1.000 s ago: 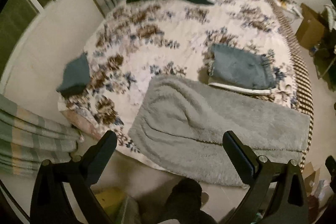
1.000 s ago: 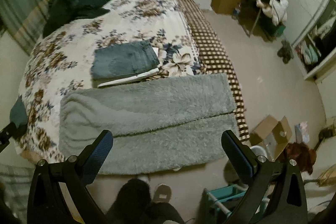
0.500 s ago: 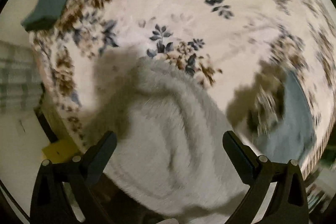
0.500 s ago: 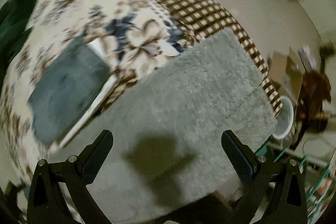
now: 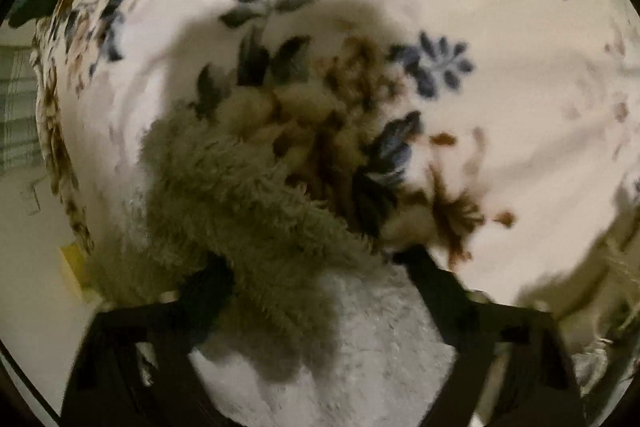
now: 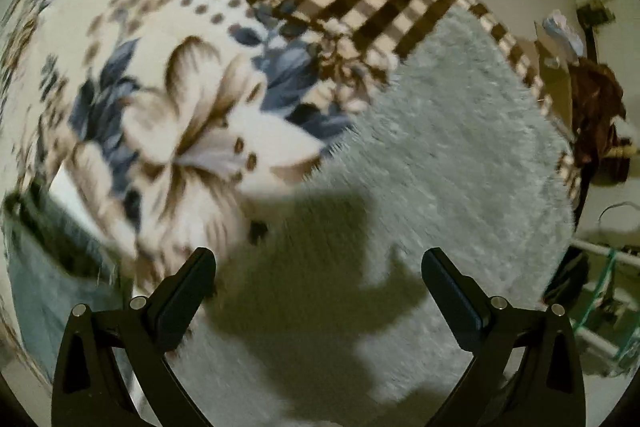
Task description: Fold towel
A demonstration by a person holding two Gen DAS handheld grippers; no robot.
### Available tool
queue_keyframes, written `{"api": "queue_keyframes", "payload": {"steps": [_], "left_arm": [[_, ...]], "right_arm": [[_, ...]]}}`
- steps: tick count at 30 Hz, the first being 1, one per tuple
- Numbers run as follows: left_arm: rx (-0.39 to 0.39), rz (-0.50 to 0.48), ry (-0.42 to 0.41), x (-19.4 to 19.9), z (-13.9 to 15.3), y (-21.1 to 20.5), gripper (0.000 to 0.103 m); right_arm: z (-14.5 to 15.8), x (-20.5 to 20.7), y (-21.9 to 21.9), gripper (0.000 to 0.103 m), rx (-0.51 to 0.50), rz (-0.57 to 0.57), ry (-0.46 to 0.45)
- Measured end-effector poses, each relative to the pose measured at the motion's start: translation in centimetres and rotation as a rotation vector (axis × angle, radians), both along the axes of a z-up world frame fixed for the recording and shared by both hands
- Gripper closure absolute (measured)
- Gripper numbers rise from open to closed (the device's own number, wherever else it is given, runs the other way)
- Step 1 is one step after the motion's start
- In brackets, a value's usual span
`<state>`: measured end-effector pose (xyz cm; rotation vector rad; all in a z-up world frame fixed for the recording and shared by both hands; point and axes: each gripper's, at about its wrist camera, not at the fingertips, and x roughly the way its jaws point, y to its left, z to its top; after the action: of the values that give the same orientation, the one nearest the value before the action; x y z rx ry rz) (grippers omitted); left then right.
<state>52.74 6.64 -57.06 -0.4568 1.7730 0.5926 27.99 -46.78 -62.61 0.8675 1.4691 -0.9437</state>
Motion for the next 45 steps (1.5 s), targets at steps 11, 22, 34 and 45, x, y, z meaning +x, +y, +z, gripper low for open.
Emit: {"api": "queue_keyframes", "payload": {"steps": [11, 22, 34, 45], "left_arm": [[-0.021, -0.009, -0.26, -5.0, 4.8, 1.7, 0.091], [-0.101, 0.022, -0.497, -18.3, 15.1, 4.4, 0.092], [-0.021, 0.072, -0.335, -34.1, 6.6, 9.4, 0.092], [-0.065, 0.08, -0.352, -37.4, 1.7, 9.4, 0.081]], "right_arm": [[-3.0, 1.0, 0.8, 0.093, -0.005, 0.068, -0.021], [9.8, -9.1, 0.4, 0.097, -0.017, 0.146, -0.297], [7.3, -28.7, -1.9, 0.103, -0.012, 0.142, -0.192], [2.5, -34.2, -3.2, 0.052, 0.134, 0.05, -0.295]]}}
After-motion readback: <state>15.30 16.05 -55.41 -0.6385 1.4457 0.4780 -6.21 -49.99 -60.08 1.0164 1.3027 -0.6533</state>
